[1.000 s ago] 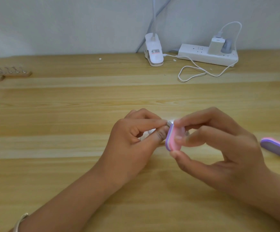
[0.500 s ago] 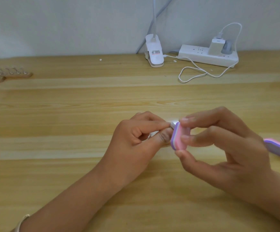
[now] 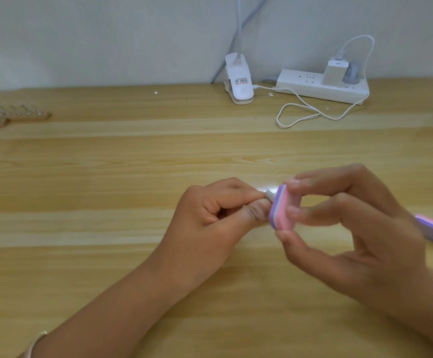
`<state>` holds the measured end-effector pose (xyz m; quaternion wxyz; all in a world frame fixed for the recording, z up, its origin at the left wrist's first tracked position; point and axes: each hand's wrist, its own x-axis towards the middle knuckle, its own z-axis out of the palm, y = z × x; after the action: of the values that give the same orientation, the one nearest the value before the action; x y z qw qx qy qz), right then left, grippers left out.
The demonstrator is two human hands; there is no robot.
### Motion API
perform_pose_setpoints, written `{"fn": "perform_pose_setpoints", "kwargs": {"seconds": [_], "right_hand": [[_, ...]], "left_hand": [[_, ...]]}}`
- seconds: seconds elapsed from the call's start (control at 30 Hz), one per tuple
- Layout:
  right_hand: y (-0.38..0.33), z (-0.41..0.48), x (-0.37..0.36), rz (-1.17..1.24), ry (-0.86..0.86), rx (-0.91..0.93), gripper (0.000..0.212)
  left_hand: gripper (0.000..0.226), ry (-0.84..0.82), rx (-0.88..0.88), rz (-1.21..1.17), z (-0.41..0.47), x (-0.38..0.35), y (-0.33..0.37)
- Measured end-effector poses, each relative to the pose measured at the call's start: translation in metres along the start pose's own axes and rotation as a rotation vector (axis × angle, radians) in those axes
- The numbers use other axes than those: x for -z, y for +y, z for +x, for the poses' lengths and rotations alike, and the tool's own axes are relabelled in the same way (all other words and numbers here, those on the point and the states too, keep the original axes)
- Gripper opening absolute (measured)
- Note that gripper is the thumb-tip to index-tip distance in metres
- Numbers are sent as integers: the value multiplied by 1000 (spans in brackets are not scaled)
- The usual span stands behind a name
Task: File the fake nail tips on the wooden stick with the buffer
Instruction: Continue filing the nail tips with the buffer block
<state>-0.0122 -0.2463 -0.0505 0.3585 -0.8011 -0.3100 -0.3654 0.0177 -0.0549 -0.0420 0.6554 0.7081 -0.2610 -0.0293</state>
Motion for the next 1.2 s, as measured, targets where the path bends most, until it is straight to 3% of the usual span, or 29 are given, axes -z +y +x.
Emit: {"fn": "perform_pose_setpoints", "kwargs": {"seconds": [0.63,0.83,1.0,1.2], "right_hand": [[1,0,-3,-27,16,20,10],[-5,-1,-3,-9,-4,54,14],[8,5,8,-49,78,-16,15],[1,3,4,13,-20,99,21]], "left_hand": [[15,-30,11,-148,-1,1,0],[19,-96,-51,-81,-1,-1,1],[21,-88,-24,-92,-2,-1,0],[24,-149,-35,-82,-1,0,0]]}}
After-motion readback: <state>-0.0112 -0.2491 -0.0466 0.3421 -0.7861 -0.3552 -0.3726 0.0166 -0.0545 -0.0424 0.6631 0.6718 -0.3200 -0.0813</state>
